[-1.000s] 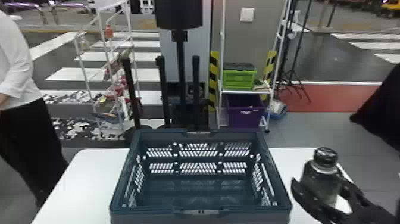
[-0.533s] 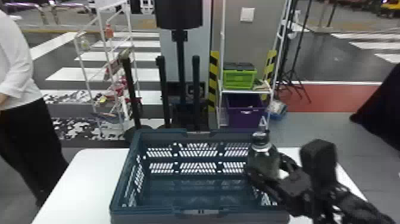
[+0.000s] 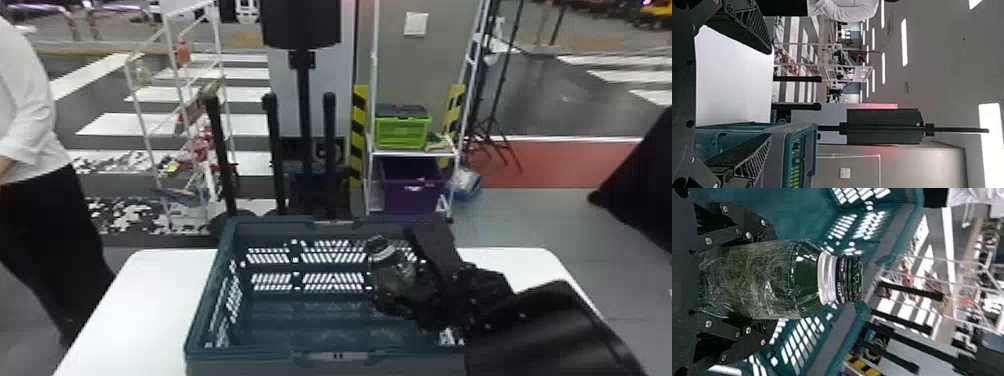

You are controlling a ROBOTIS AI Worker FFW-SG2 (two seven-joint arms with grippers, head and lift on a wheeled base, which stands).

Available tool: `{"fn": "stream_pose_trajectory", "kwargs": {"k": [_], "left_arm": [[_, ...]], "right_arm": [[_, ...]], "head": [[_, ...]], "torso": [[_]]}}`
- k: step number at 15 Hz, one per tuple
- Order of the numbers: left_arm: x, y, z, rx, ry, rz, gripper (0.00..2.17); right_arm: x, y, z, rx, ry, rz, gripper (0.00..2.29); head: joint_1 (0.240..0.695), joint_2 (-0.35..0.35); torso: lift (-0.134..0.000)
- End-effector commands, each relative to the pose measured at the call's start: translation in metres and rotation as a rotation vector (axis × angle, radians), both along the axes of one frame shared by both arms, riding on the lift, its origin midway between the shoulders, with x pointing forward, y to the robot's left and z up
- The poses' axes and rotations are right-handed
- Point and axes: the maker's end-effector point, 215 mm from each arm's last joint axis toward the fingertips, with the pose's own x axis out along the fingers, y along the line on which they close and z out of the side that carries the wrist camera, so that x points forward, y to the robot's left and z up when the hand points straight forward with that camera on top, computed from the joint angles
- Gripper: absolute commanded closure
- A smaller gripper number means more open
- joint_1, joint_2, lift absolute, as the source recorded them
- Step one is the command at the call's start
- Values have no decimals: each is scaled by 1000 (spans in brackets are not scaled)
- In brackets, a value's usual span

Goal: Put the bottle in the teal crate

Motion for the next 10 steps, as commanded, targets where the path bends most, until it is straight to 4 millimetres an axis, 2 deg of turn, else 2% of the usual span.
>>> {"fn": "stream_pose_trajectory", "kwargs": {"k": [1, 3, 7, 9, 10], "left_arm": [[-3, 1, 1, -1, -10, 5, 144], [-4, 1, 3, -2, -20, 8, 140], [-6, 3, 2, -3, -20, 11, 140], [-7, 4, 1, -1, -20, 12, 144], [-7, 4, 2, 0, -21, 13, 144]], "right_arm": [[0, 14, -23, -16, 64, 45, 1889], [1, 20, -38, -62, 93, 71, 1889], [14, 10, -64, -124, 147, 71, 1878], [19, 8, -72, -136, 162, 76, 1814], [20, 9, -73, -134, 169, 80, 1676]], "head": [[499, 0], [499, 0], [499, 0], [499, 0], [499, 0]], "torso": [[0], [0], [0], [0], [0]]}}
